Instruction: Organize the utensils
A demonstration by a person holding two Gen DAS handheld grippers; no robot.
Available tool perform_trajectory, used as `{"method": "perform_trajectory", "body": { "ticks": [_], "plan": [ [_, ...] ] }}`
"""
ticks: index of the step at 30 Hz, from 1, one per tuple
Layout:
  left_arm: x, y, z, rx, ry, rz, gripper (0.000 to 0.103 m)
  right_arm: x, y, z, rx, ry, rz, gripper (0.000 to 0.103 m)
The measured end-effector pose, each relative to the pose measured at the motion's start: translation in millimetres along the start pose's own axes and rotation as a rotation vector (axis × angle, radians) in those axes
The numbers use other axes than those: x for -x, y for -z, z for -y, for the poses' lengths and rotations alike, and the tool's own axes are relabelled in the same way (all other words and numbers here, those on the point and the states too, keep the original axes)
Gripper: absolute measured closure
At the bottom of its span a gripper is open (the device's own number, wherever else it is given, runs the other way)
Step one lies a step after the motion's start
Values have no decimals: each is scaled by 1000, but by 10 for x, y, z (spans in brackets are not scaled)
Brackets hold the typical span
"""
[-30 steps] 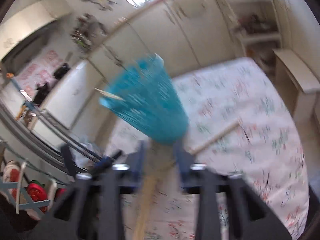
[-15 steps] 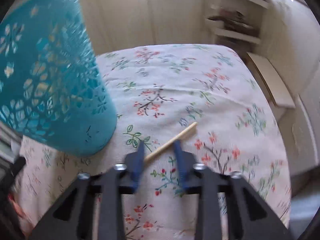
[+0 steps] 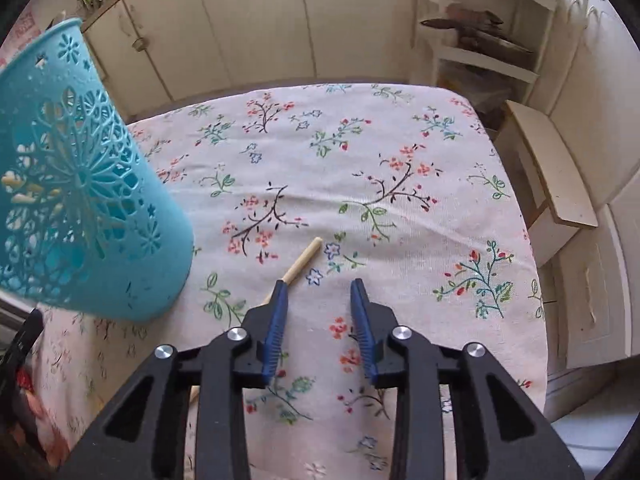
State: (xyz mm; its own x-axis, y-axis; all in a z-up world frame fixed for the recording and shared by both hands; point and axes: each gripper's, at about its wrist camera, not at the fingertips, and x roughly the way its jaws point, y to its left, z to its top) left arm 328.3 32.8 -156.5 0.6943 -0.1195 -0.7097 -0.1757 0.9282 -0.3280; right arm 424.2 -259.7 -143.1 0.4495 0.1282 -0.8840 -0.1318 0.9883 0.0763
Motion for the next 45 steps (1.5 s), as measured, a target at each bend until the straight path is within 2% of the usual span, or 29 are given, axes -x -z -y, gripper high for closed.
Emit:
{"method": "perform_trajectory", "body": {
  "ticks": [2,3,5,8,11,13,15,16,17,20,23,26,29,32,35,36,38,41,44,45],
  "plan": [
    [0,-2,-12,7,0,0,20,-21,-3,-97,58,-1,-9,65],
    [3,-1,-18,9,1,1,20,-8,0,-83,47,-16,-17,65],
    [8,1,-22,12,2,5,20,-7,-40,34,-48,-74,-33,65],
    [9,5,-16,9,1,6,20,-21,-97,91,-132,-103,-14,64],
    [10,5,-18,12,2,6,20,-95,-116,-45,-124,-97,-14,62],
    [10,5,-17,17,1,6,20,-117,-116,-187,-74,-56,11,57],
    [15,5,-19,19,2,8,20,-134,-127,-290,-3,-18,21,57],
    [17,5,-18,20,2,9,20,-140,-106,-331,43,-5,23,59],
    [18,2,-24,21,3,9,20,-128,-60,-378,112,7,23,65],
    [26,4,-33,27,8,12,20,-37,82,-383,254,-43,-5,81],
    [30,7,-35,26,8,13,20,80,237,-350,421,-122,-72,86],
    [30,8,-37,27,6,13,20,140,330,-284,490,-165,-143,87],
    [28,10,-32,22,2,11,20,133,298,-168,400,-118,-120,86],
    [20,8,-24,20,-3,5,20,16,206,-90,263,-101,-76,70],
    [16,1,-39,26,-4,3,20,-26,199,-175,218,-42,-42,70],
    [13,0,-44,27,-5,3,20,-21,209,-193,211,-36,-42,72],
    [13,-4,-45,28,-4,4,20,-3,260,-262,227,-32,-41,87],
    [13,-6,-45,27,0,6,20,46,369,-278,252,-49,-50,98],
    [15,-2,-56,32,5,7,20,191,457,-123,192,-101,-57,98],
    [16,-2,-58,32,6,8,20,387,539,-177,157,-136,-45,98]
  ]
}}
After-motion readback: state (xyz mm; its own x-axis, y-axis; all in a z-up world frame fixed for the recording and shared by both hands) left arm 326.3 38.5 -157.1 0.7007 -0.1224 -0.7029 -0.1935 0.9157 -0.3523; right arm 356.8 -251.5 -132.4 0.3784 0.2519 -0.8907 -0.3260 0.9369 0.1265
